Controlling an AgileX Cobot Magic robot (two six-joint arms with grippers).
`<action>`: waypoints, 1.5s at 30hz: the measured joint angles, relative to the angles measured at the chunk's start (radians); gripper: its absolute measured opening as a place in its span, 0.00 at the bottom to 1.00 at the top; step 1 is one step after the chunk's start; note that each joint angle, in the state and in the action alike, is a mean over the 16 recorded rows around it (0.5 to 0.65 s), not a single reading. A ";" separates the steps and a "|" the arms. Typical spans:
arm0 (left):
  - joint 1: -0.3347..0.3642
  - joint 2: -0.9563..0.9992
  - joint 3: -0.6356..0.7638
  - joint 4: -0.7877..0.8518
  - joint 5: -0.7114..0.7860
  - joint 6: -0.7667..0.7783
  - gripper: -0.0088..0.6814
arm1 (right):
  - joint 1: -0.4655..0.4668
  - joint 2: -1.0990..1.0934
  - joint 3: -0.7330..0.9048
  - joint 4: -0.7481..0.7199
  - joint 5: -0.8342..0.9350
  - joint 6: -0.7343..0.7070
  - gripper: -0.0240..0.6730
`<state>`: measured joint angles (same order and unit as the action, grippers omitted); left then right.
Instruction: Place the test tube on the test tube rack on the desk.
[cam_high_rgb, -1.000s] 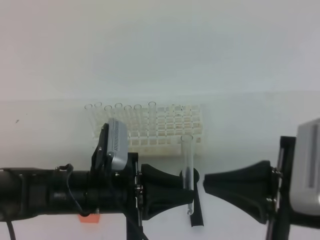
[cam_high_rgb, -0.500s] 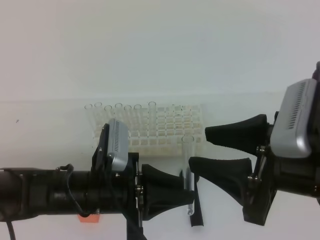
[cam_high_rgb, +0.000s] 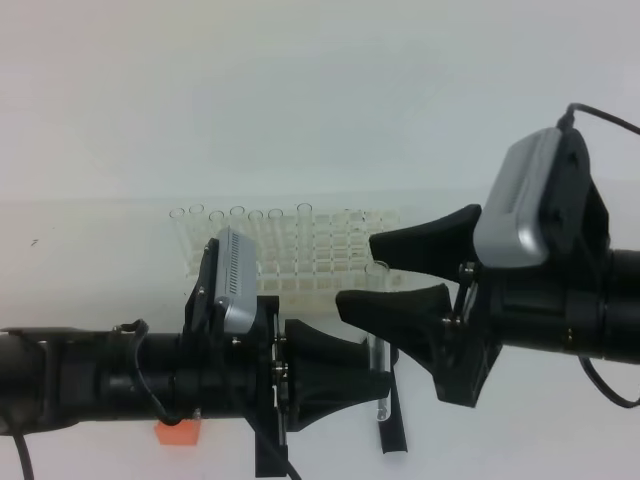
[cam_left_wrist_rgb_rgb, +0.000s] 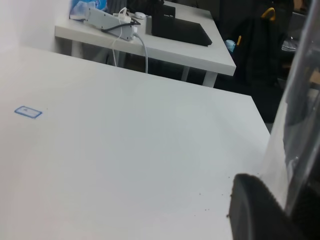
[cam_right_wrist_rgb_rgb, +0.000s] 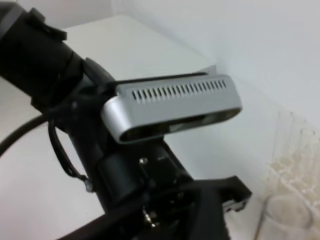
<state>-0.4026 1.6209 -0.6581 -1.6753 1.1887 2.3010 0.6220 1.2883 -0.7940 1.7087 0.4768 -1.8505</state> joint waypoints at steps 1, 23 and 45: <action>0.000 0.000 0.000 0.000 0.000 0.000 0.17 | 0.000 0.007 -0.006 0.000 0.004 0.000 0.72; -0.002 0.000 0.000 0.000 0.008 -0.013 0.17 | 0.000 0.055 -0.033 0.001 0.068 -0.005 0.21; -0.002 -0.001 0.000 0.000 0.007 -0.416 0.64 | 0.000 0.051 -0.033 0.007 0.063 -0.058 0.21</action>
<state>-0.4050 1.6196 -0.6584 -1.6753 1.1956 1.8850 0.6220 1.3390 -0.8268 1.7161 0.5402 -1.9085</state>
